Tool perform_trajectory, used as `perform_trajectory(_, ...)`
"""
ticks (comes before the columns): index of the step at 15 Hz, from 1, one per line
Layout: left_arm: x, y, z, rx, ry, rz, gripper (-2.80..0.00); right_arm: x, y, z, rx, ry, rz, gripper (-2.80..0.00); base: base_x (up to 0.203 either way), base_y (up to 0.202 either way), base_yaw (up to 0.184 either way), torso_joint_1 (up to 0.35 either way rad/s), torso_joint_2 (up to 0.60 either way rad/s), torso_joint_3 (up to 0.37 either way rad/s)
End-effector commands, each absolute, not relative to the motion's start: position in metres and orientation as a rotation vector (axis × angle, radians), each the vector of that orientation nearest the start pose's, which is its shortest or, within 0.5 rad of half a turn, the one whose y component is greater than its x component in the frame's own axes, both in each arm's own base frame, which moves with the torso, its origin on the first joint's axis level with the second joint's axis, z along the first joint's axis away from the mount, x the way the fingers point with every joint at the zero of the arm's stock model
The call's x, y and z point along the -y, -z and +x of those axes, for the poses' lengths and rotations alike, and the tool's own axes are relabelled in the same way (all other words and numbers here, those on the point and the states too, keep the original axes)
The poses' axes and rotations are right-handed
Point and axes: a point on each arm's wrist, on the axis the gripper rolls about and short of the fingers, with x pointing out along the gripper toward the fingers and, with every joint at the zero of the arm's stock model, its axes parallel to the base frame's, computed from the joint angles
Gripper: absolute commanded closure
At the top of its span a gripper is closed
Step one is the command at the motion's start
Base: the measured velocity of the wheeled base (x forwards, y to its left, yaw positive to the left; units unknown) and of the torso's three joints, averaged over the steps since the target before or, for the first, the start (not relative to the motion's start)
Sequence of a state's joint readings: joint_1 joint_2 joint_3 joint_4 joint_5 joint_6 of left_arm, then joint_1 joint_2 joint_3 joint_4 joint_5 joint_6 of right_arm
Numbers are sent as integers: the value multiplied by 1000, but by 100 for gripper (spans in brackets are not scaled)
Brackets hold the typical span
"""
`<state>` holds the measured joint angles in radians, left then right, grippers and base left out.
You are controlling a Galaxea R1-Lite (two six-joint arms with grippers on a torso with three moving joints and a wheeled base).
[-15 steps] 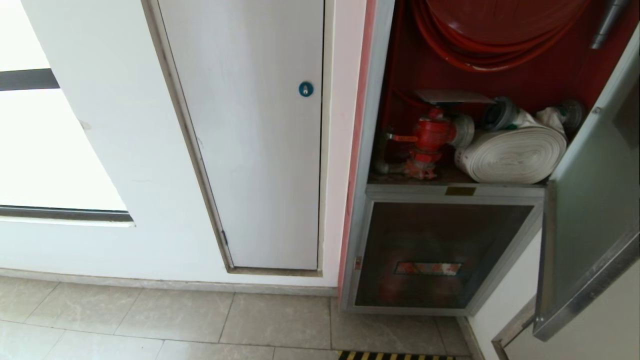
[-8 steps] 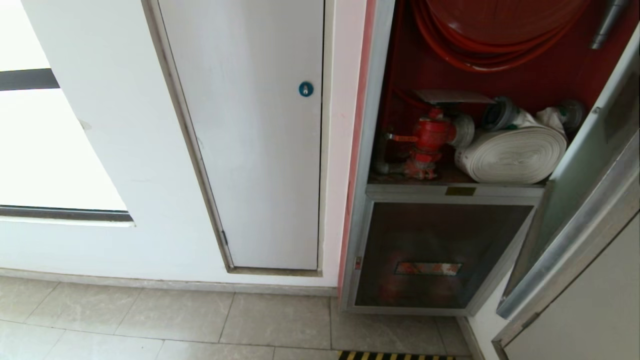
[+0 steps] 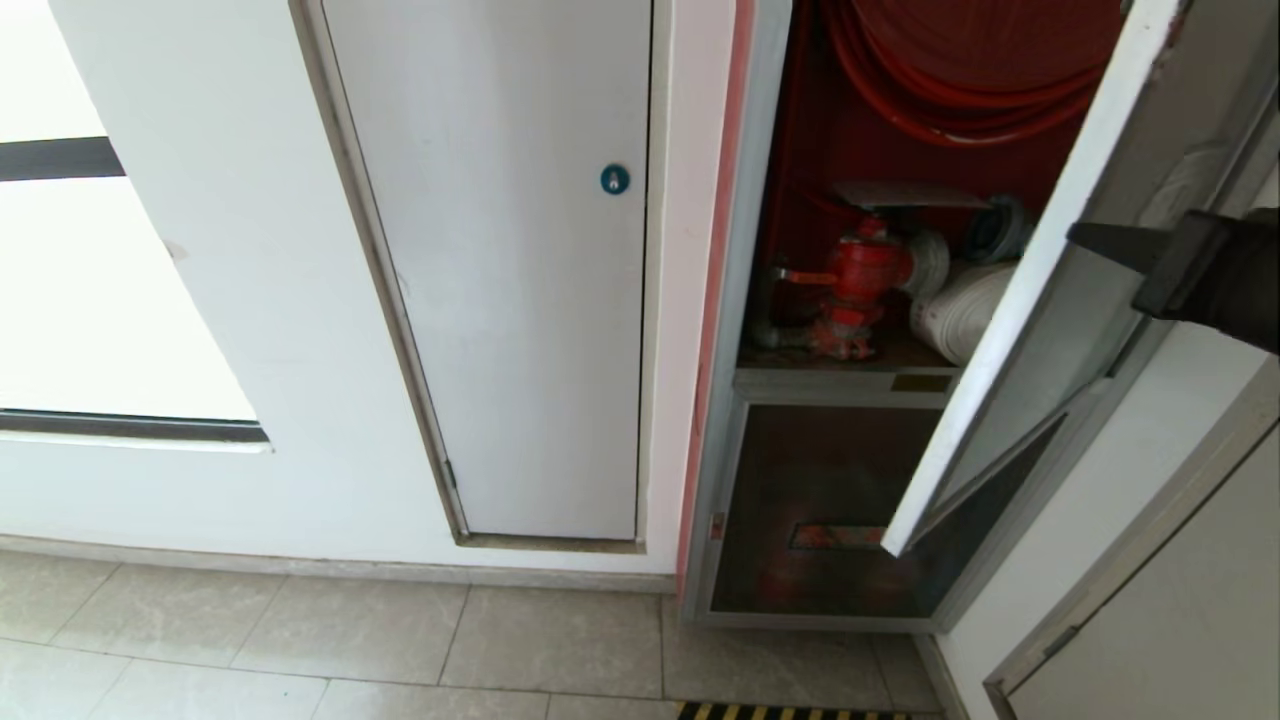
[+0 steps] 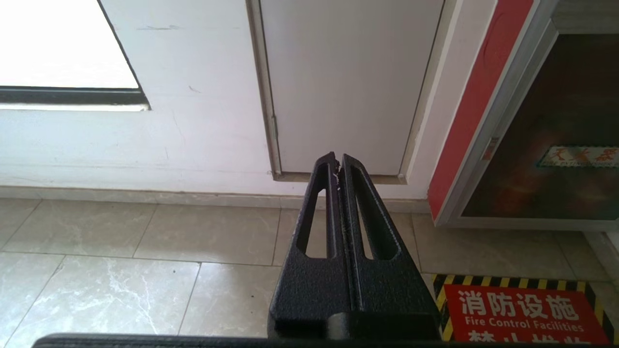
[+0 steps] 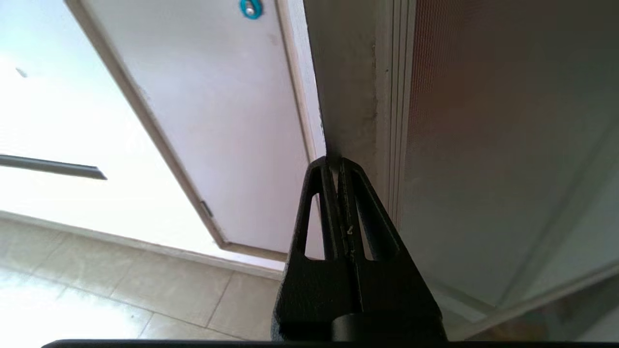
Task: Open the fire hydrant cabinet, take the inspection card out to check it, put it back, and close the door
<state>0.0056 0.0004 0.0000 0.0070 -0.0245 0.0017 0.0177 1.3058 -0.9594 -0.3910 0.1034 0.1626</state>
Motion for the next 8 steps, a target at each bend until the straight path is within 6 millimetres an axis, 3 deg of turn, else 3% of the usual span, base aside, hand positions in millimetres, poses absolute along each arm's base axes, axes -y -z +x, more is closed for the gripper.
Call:
perform_trajectory(1, 1, -75, -23, -9, 18, 1, 0, -7, -296, 272, -16, -114, 165, 0, 0, 0, 0, 0, 0, 0)
perform_trajectory(5, 1, -75, -23, -8, 18, 1, 0, -9, -300, 345, 14, -122, 161, 0, 0, 0, 0, 2, 7, -1)
perform_trajectory(8, 1, -75, -23, -9, 18, 1, 0, -9, -295, 386, 33, -119, 152, 0, 0, 0, 0, 0, 0, 0)
